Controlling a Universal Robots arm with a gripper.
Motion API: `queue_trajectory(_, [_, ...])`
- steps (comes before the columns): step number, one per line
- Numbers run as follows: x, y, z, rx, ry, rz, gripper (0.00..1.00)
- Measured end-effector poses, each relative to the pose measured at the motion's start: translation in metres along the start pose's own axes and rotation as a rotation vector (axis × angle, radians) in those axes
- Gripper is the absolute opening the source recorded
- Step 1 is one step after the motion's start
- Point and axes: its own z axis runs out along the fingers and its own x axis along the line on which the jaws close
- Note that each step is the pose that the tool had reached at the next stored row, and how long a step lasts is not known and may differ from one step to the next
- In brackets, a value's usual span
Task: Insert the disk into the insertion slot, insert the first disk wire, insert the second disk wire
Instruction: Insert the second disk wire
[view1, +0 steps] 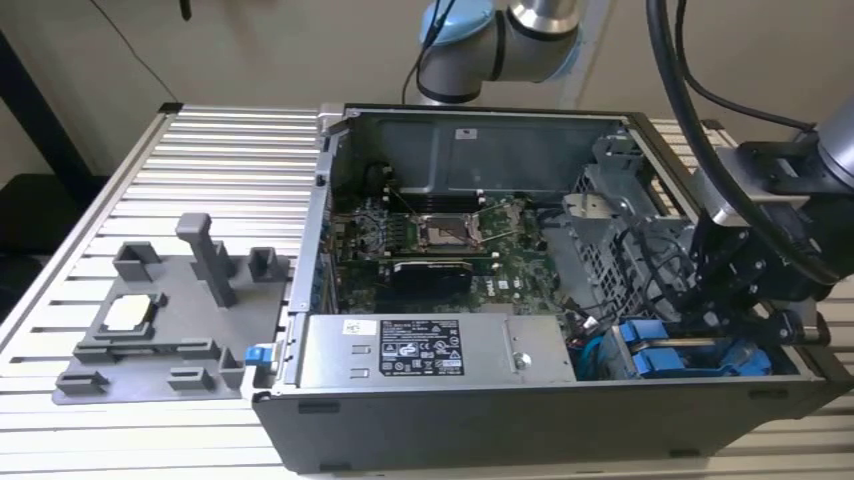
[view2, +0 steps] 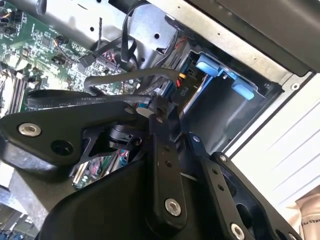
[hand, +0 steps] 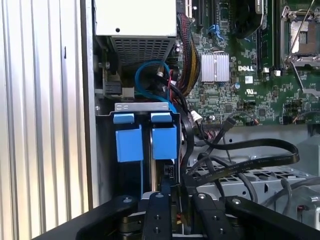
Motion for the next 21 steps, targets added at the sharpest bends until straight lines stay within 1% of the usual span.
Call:
queue_trajectory(3, [-0.0003,0.0001,-0.0025,-0.0002,0.0000,0.000,0.24])
queue_trajectory(5, [-0.0007,0.0002,-0.0056,-0.0006,-0.0001,0.000,0.24])
queue_trajectory(14, [-0.0033,0.0010,-0.0266,-0.0013,0.0001,0.000,0.24])
queue_trajectory(21, [-0.0034,0.0010,-0.0273,-0.0013,-0.0001,0.000,0.24])
